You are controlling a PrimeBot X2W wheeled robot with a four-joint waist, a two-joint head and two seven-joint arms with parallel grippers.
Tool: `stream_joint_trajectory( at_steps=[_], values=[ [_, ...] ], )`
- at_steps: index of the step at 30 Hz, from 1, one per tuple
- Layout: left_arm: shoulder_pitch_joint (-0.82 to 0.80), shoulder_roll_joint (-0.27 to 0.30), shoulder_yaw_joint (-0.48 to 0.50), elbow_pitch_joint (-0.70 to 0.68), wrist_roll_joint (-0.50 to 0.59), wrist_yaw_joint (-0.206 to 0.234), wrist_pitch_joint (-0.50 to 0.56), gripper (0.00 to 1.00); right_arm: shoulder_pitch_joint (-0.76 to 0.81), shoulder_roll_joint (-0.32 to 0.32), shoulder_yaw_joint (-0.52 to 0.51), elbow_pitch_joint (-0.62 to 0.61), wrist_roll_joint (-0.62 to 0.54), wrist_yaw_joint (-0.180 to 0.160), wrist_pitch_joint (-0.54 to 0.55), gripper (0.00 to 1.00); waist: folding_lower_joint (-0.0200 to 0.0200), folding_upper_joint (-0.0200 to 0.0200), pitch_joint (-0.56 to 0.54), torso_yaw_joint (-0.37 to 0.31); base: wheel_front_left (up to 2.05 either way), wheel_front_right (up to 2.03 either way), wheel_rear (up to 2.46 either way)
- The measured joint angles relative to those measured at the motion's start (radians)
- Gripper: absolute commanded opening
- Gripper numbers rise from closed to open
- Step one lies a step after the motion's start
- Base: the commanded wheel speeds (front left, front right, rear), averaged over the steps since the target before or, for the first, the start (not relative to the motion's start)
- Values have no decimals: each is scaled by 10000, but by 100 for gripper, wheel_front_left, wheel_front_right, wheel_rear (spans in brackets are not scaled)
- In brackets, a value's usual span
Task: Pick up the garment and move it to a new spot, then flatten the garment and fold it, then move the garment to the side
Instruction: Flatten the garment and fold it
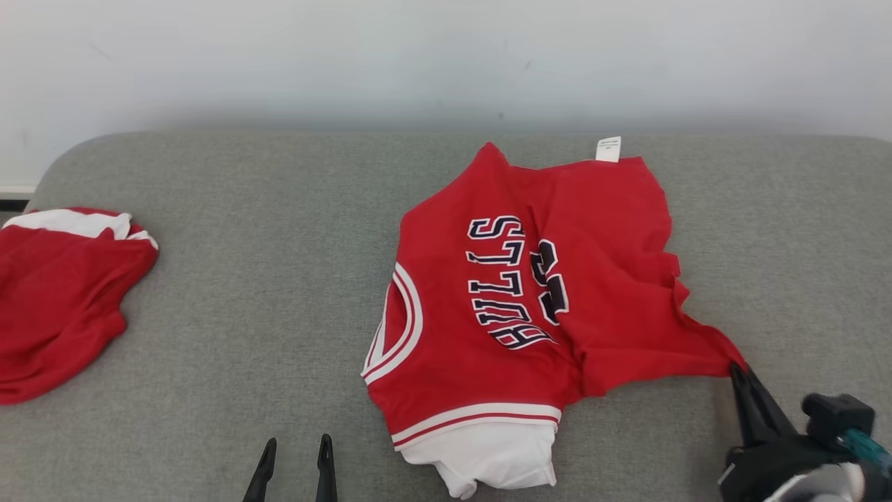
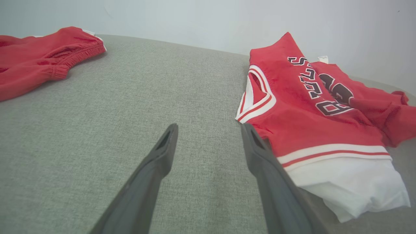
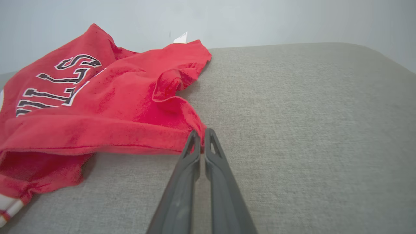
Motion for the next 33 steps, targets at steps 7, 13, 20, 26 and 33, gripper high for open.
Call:
stream_joint_trajectory(
  at_steps=[7, 13, 20, 26, 33],
  values=[
    [2, 0, -2, 58, 0, -15, 0, 100, 1560, 307, -1266, -1519, 8, 0, 780, 0, 0, 0, -137, -325, 0, 0, 0],
    [60, 0, 65, 82, 6, -81, 2, 100, 2328, 871, -1756, -2360, -165, 0, 1197, 0, 0, 0, -296, -419, 0, 0, 0],
    [235, 0, 173, 86, 121, -121, 0, 100, 2501, 1187, -2234, -3080, -711, 0, 794, 100, -1, 0, -455, -523, 0, 0, 0],
    [242, 0, 205, 107, 188, -178, 2, 100, 2505, 1361, -2295, -3392, -945, 0, 518, 100, 0, 0, -560, -592, 0, 0, 0],
    [264, 0, 192, 240, 211, -270, 0, 100, 2503, 1672, -1858, -3402, -1003, 0, 334, 100, 0, 0, -609, -687, 0, 0, 0]
  ],
)
